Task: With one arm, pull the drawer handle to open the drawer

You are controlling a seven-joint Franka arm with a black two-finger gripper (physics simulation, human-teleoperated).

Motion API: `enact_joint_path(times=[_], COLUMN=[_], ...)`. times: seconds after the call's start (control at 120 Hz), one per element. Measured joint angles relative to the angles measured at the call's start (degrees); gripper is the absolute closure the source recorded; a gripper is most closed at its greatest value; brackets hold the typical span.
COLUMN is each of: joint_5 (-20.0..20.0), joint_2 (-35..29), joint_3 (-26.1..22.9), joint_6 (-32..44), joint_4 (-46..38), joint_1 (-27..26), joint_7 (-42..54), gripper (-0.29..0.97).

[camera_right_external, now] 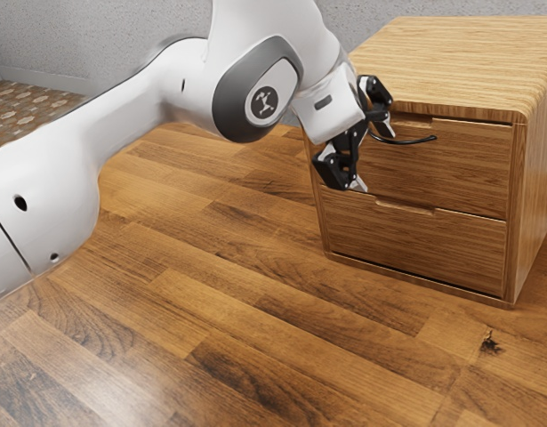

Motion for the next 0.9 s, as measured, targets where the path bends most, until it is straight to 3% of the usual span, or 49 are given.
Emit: enact_joint_path(times=[0.425, 0.9], joint_5=[-1.4, -2.3], joint_2=[0.3, -0.2], joint_3=[0.4, 0.8], joint_6=[0.7, 1.0], joint_4=[0.0, 0.0], joint_1=[0.1, -0.3], joint_7=[-0.3, -0.4], gripper=[0.02, 0.39])
